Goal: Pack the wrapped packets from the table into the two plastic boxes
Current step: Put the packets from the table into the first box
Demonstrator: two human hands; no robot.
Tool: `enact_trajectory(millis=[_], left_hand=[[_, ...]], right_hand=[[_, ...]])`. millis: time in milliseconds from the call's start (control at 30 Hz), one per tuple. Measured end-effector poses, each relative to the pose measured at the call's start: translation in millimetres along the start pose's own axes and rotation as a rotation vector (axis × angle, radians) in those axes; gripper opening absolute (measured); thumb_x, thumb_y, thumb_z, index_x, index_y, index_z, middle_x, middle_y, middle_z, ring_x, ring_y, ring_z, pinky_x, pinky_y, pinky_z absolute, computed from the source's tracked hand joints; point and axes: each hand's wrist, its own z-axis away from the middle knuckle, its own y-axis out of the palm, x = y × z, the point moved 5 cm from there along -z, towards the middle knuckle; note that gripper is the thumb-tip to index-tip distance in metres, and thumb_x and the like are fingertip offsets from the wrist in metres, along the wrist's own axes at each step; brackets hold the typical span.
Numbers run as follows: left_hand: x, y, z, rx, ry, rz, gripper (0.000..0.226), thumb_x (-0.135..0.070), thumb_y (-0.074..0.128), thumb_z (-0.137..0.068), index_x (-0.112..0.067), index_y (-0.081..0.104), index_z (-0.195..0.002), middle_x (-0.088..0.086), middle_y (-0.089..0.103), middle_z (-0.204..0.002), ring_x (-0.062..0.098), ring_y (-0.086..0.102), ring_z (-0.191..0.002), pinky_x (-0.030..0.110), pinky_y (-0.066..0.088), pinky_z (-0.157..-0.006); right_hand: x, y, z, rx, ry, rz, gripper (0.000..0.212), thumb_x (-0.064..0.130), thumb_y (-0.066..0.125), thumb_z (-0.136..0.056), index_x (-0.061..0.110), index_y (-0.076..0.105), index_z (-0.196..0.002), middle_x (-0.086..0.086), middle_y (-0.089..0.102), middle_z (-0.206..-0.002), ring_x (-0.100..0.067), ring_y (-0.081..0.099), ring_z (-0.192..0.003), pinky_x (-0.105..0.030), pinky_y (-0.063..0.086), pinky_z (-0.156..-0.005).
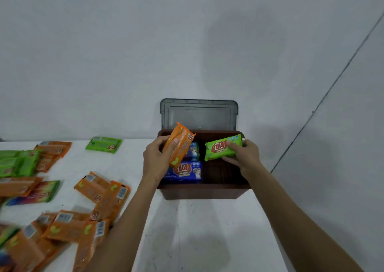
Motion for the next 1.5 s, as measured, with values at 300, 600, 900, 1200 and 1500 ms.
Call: enact_trajectory(millis=[300,600,900,1200,1500], left_hand=[[5.7,1.8,4.9,-0.017,0.010,-0.120,0.031,-0.047,0.061,-0.087,-0.025,0.067,-0.108,-0.008,0.070,-0.099,0.007,0.067,-0.088,0.024,0.055,-0.072],[6.6,2.7,7.5,-0.004,0.010,-0.104,0.028,-0.045,0.061,-0.088,-0.026,0.066,-0.108,-0.010,0.070,-0.100,0.007,0.068,-0.089,0.021,0.055,-0.071],[7.4,5.2,7.7,0.026,0.028,-0.124,0.026,-0.043,0.060,-0.088,-0.028,0.065,-0.109,-0.010,0.068,-0.102,0.007,0.067,-0.090,0.020,0.054,-0.071],[6.7,4.4,8.3,0.034,0.015,-0.116,0.034,-0.046,0.058,-0.086,-0.026,0.065,-0.112,-0.012,0.067,-0.099,0.006,0.067,-0.089,0.017,0.053,-0.068],[-1.8,8.7,9.2,0.103,0.053,-0.128,0.027,-0.045,0.059,-0.084,-0.035,0.063,-0.108,-0.024,0.063,-0.096,0.000,0.066,-0.086,0.013,0.052,-0.066]], right_hand=[[-32.0,12.9,-43.0,0.013,0.058,0.344,0.029,0.010,0.069,-0.090,-0.006,0.055,-0.110,-0.023,0.062,-0.113,-0.031,0.069,-0.088,-0.034,0.059,-0.049],[-38.1,19.3,-48.7,-0.021,0.096,0.814,0.049,0.011,0.060,-0.094,-0.002,0.040,-0.137,-0.022,0.045,-0.135,-0.044,0.057,-0.114,-0.047,0.061,-0.065],[-33.8,27.7,-42.6,-0.051,-0.135,1.338,0.036,0.008,0.051,-0.098,-0.005,0.043,-0.130,-0.021,0.059,-0.126,-0.036,0.062,-0.112,-0.040,0.054,-0.088],[1.3,32.9,-17.1,-0.049,-0.464,1.102,0.027,0.033,0.053,-0.098,0.007,0.056,-0.103,-0.009,0.061,-0.094,-0.024,0.061,-0.081,-0.030,0.042,-0.061],[13.0,56.9,27.4,0.528,-0.363,0.627,0.025,0.031,0.046,-0.103,0.026,0.056,-0.126,-0.012,0.068,-0.084,-0.018,0.064,-0.062,-0.029,0.058,-0.055]])
